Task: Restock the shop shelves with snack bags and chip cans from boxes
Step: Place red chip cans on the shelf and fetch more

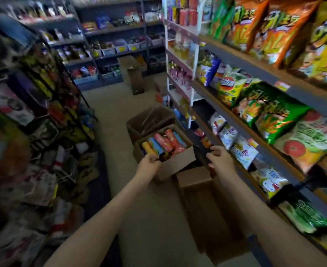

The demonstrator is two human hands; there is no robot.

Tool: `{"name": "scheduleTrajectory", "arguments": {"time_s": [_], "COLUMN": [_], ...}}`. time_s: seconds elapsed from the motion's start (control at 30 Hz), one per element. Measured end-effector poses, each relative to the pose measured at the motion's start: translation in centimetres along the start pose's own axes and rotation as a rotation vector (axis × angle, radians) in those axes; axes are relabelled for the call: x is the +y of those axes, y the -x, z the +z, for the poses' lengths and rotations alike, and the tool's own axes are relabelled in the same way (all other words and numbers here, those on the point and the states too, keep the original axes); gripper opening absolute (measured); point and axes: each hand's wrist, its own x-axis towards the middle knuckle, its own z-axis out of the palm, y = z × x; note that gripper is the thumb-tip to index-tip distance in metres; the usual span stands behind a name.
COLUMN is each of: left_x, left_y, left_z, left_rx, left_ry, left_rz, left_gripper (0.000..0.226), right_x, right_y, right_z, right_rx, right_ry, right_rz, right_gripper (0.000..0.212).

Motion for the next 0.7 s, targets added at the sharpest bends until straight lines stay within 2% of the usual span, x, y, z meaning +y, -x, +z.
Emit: {"name": "scheduleTrajectory", "arguments": {"time_s": [0.2, 0.47, 0.53, 0.7], "left_x": [1.1, -1.0, -1.5, -5.2], "left_y": [-9.5, -26.3, -30.7, -41.8], "left_z": [-4.3, -6.1, -5.9, -2.7], "left_rx": [0.006, -0.001, 0.007, -0.094], "left_ry": [0.014, 0.028, 0.005, 0.005], "left_rz": [-0.012, -0.112, -0.143, -0.209], "left_gripper": [0.013, 0.041, 0.041, 0.045], "right_x": [-1.3, -0.1, 0.6, 4.6], "right_y": [-9.0, -26.3, -30.5, -40.3], "right_z": [6.4, 15.6, 17.9, 22.1], "right_rx": [0.007, -0.024, -0.039, -0.038], "right_ry": [0.074, 0.192, 0.226, 0.302], "right_rz": [0.068, 0.253, 0.316, 0.431], "right_gripper": [0.019, 0.036, 0.039, 0.045]}}
